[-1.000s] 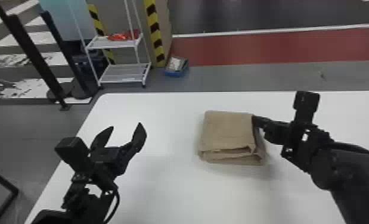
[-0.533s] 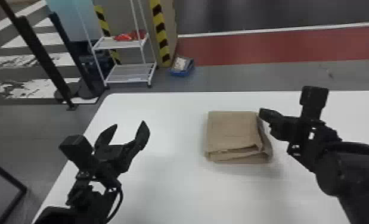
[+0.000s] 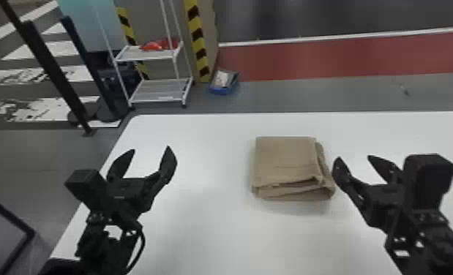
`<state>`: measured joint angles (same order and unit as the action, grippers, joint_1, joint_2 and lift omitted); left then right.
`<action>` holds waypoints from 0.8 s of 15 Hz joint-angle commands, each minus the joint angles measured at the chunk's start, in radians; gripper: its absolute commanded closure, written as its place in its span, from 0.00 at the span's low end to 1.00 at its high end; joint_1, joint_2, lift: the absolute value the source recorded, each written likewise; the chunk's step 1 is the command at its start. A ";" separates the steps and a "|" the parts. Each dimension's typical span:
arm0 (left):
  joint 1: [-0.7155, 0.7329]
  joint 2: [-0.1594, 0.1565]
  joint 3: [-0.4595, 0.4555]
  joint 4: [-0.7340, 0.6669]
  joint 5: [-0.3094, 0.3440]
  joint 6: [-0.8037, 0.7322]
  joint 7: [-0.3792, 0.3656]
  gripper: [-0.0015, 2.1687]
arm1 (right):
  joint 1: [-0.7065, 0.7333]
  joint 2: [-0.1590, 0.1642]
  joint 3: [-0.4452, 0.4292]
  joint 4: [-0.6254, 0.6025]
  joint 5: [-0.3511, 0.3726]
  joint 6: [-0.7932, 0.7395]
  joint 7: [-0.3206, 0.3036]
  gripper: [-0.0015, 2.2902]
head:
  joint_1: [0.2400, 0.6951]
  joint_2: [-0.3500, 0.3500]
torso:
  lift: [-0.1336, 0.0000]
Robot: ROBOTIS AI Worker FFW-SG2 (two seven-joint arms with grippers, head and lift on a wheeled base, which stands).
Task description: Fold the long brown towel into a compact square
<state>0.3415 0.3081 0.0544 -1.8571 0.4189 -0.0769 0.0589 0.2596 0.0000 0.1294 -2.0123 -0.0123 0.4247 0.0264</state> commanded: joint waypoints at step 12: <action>0.154 -0.012 0.019 -0.033 -0.129 -0.083 0.035 0.04 | 0.345 0.001 -0.062 -0.017 0.020 -0.640 0.007 0.03 | 1.00 0.80 | 0.08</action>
<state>0.4882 0.2966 0.0599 -1.8506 0.3093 -0.2634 0.1007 0.5919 0.0000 0.0659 -2.0256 0.0121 -0.1940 0.0336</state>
